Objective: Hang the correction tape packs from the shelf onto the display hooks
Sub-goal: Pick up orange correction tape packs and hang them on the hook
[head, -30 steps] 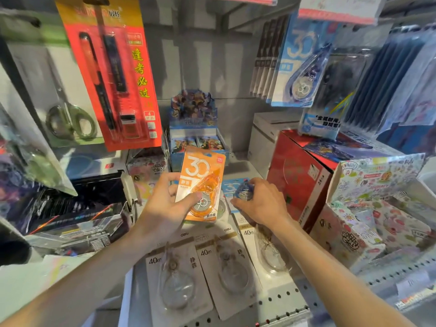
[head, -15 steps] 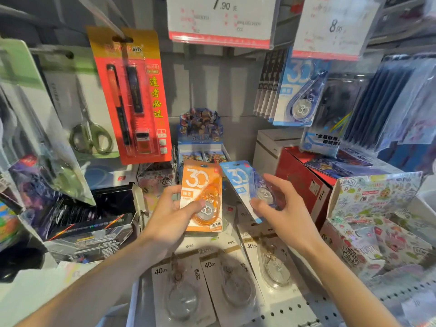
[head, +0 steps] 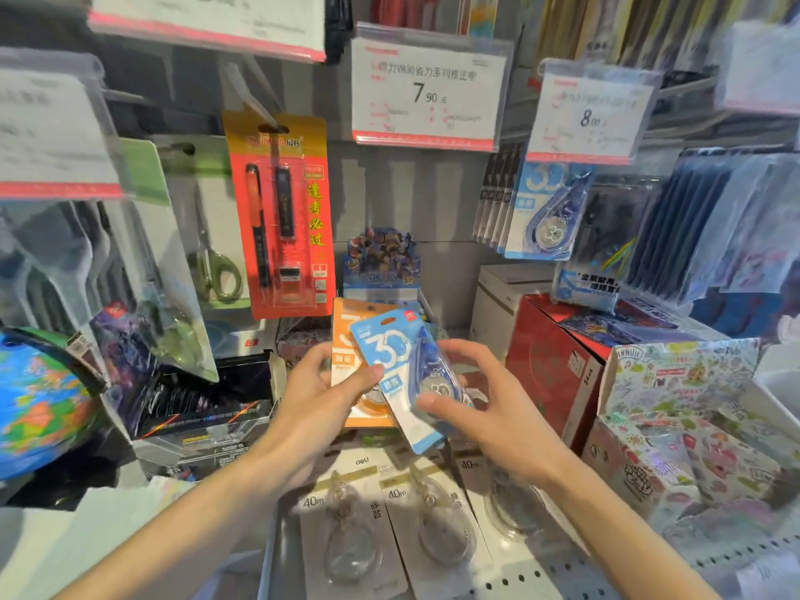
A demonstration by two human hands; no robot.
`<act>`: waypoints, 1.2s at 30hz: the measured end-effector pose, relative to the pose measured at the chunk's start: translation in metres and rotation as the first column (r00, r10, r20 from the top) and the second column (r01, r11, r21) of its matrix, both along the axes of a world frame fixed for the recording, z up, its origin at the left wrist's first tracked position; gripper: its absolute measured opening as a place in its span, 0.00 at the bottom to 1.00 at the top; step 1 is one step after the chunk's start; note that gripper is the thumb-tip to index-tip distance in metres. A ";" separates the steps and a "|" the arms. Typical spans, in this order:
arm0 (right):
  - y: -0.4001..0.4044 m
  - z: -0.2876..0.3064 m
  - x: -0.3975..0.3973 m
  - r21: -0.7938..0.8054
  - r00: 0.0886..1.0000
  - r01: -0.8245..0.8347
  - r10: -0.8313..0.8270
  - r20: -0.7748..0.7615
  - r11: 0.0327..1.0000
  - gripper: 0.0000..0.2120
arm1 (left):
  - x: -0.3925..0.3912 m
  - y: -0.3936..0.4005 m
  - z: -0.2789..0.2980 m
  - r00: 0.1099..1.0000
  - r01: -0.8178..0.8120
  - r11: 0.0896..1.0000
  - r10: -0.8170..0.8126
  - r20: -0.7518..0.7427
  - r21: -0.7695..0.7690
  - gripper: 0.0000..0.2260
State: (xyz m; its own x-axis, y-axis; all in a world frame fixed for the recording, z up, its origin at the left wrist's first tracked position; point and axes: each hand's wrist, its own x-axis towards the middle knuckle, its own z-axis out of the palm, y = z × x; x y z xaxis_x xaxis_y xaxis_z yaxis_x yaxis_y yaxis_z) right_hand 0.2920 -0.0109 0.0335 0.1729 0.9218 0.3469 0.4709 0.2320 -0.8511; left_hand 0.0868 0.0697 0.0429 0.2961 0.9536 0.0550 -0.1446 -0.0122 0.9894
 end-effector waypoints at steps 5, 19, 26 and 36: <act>-0.003 0.023 -0.004 -0.119 0.986 -0.038 0.018 -0.168 0.992 0.26 | -0.011 -0.005 0.011 0.999 0.029 0.998 -0.032 0.042 0.059 0.18; -0.045 0.071 0.046 -0.075 0.935 -0.141 0.108 -0.337 0.987 0.30 | -0.003 -0.034 0.035 0.998 0.054 0.968 -0.058 0.009 0.243 0.26; -0.074 0.088 0.126 0.020 0.945 -0.143 0.143 -0.296 0.990 0.32 | 0.061 -0.072 0.055 0.997 -0.023 0.934 0.049 -0.063 0.357 0.17; -0.091 0.095 0.236 0.192 0.910 -0.236 0.286 -0.300 0.953 0.24 | 0.155 -0.133 0.081 0.962 -0.216 0.867 0.267 -0.054 0.450 0.16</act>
State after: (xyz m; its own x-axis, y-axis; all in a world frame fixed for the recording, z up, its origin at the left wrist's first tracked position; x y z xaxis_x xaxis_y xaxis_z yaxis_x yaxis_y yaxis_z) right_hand 0.5280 -0.1023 0.1289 0.0582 0.8917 0.4489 0.0840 0.4437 -0.8922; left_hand 0.2413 -0.0630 0.1241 0.0885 0.8825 0.4619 0.0289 -0.4658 0.8844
